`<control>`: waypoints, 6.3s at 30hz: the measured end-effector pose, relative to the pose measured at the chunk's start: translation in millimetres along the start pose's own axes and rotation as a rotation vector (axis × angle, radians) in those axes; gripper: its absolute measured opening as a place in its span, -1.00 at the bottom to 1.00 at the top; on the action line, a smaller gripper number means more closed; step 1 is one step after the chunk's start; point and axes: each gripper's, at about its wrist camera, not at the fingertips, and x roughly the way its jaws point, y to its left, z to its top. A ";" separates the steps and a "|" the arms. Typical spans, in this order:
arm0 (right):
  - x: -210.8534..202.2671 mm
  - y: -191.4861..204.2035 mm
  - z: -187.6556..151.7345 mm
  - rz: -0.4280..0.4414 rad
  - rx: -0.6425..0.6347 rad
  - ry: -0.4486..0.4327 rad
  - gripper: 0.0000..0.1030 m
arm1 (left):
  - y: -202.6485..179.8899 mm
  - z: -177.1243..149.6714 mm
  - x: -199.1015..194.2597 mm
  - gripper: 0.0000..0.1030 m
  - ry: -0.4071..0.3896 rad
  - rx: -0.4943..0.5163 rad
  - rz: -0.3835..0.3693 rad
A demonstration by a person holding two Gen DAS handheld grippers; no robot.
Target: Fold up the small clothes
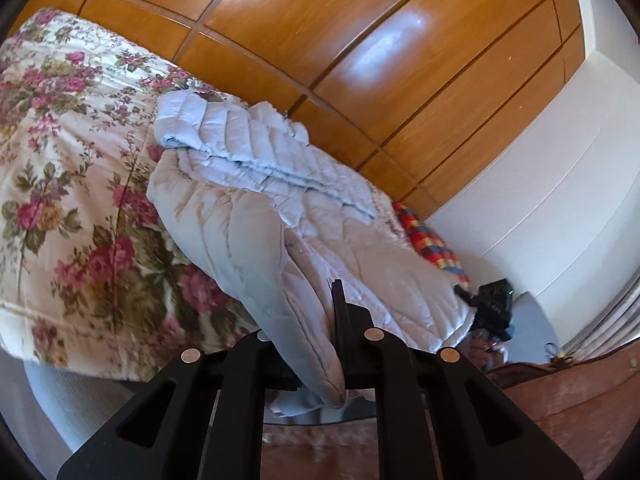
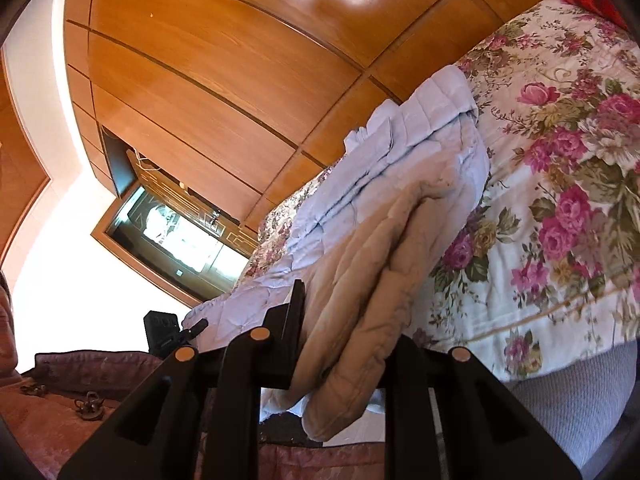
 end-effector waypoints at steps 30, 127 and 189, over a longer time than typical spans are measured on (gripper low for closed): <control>19.3 -8.1 97.6 0.225 0.078 -0.146 -0.66 | 20.5 100.5 38.2 -0.79 -0.013 -0.123 -0.058; 295.7 -73.9 186.5 -0.790 -0.413 0.057 -1.00 | 95.8 147.9 279.3 -0.32 -0.006 0.166 0.621; 246.0 23.8 137.9 -0.662 -0.411 -0.046 -0.26 | 2.1 112.8 220.4 0.18 -0.174 0.231 0.690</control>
